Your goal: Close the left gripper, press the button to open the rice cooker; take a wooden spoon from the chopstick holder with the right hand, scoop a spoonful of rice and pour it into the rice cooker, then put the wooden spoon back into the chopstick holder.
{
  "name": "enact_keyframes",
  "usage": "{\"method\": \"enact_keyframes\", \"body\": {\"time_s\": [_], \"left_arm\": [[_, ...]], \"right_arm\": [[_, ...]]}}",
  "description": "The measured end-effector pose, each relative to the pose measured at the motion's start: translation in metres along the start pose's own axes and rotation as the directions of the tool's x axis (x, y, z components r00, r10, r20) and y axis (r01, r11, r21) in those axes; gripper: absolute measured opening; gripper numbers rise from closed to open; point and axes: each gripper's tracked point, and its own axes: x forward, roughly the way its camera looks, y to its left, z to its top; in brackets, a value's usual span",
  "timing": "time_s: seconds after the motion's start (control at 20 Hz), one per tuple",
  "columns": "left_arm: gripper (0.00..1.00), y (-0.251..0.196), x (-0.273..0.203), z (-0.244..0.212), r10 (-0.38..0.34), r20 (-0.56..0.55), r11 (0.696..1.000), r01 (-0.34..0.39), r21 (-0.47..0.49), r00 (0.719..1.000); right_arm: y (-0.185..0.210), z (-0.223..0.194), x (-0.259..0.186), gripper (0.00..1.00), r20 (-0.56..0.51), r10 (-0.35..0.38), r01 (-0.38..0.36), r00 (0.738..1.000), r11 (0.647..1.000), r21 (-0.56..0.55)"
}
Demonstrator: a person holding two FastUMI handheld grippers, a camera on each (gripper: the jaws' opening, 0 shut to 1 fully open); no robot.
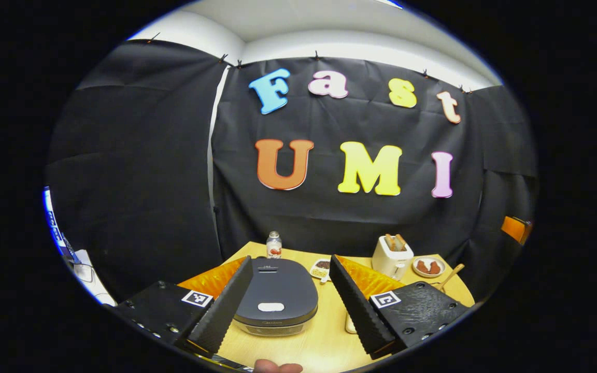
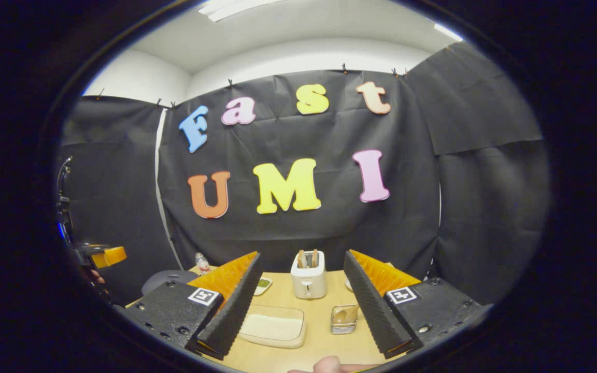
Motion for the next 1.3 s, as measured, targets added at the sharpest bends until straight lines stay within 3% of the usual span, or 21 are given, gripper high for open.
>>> {"method": "enact_keyframes", "body": {"time_s": [0.3,0.7,1.1,1.15,1.3], "left_arm": [[0.94,-0.016,-0.094,0.015,-0.14,0.05,0.99,0.141,-0.012,0.989],[0.94,-0.024,-0.175,0.022,-0.202,0.112,0.979,0.205,-0.014,0.973],[0.94,-0.026,-0.191,0.024,-0.206,0.145,0.978,0.206,0.015,0.968],[0.94,-0.026,-0.191,0.025,-0.205,0.151,0.979,0.204,0.027,0.967],[0.94,-0.028,-0.19,0.031,-0.206,0.176,0.978,0.198,0.063,0.963]], "right_arm": [[0.047,0.015,-0.087,1.0,0.049,-0.025,0.026,0.998,0.999,-0.028],[0.088,-0.003,-0.173,1.0,0.02,-0.026,0.026,0.999,1.0,-0.017],[0.093,-0.004,-0.193,1.0,0.014,-0.059,0.059,0.998,0.998,-0.011],[0.092,-0.005,-0.192,0.96,0.011,-0.059,0.059,0.998,0.998,-0.012],[0.093,-0.007,-0.191,1.0,0.006,-0.056,0.056,0.998,0.998,-0.013]]}}
